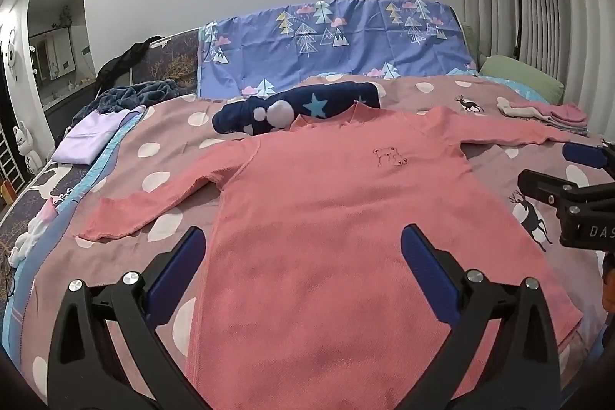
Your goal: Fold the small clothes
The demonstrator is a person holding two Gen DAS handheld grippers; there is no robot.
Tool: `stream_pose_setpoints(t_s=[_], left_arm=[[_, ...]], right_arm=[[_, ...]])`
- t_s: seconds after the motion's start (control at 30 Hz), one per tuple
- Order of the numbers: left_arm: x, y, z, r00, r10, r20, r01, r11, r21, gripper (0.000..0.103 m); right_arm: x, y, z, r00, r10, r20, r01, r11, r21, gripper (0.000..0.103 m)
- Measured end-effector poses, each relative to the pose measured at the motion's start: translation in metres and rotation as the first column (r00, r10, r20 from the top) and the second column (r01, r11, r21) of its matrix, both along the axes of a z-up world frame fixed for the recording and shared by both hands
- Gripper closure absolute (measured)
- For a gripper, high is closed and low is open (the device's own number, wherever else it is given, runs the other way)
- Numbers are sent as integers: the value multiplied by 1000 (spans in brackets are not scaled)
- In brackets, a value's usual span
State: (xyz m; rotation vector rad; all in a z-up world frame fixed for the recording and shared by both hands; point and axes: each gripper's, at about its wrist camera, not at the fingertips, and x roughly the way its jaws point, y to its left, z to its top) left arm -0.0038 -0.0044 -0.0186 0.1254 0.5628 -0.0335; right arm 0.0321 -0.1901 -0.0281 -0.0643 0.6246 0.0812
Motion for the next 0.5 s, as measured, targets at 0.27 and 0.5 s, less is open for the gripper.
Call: stream_pose_setpoints(t_s=[0.27,0.5], left_arm=[[-3,2,1,1000,-24,-6,24,1000,5,1],[-4,-1,2,1000,-26,-10,26,1000,7,1]], right_arm=[[0,0,0,1000,-4,-1,4,1000,-1,2],[0,0,-1,1000,-4,-9,4,1000,-3,2]])
